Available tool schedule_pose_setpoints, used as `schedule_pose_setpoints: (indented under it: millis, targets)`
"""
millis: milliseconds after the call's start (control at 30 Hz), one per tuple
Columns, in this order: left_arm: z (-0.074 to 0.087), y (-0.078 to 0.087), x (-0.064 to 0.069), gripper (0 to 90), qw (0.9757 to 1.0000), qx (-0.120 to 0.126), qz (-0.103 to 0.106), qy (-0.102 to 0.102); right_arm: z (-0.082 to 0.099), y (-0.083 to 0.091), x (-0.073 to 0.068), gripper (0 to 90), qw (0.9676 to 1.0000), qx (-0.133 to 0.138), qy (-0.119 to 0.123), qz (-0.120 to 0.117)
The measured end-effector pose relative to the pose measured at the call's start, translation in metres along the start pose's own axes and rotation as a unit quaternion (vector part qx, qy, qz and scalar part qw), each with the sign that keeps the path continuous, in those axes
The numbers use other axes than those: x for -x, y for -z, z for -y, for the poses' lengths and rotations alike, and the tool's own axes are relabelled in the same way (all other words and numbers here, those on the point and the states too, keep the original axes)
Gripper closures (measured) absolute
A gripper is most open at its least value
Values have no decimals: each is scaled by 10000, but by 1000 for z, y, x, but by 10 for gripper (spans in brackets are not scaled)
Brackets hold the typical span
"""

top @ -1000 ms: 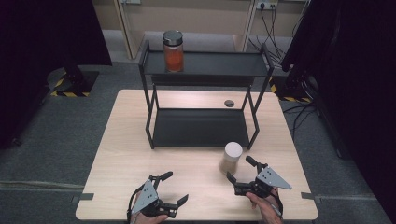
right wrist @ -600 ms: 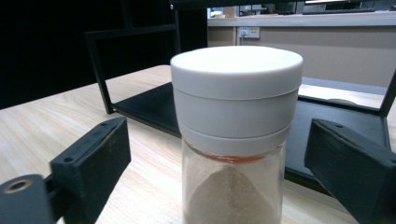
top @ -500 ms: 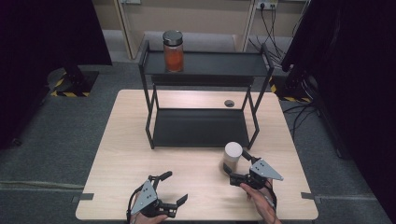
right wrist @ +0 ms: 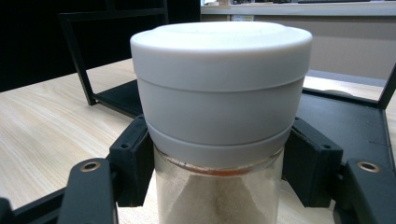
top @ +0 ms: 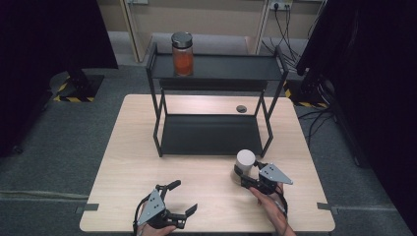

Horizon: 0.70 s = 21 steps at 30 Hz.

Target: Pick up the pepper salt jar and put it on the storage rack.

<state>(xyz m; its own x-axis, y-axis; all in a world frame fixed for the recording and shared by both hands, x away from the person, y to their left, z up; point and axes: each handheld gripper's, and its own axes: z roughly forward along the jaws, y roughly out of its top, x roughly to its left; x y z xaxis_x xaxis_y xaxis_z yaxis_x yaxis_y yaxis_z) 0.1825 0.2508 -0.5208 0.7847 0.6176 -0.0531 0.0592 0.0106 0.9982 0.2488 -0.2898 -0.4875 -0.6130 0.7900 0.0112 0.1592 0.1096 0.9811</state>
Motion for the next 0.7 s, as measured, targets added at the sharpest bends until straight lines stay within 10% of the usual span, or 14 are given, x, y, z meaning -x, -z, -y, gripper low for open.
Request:
schedule_pose_setpoints:
  millis: [700]
  targets:
    - [1,1,-1,58,9999,15,-90,52,-32,18,1,351,9994,349,-68,-48]
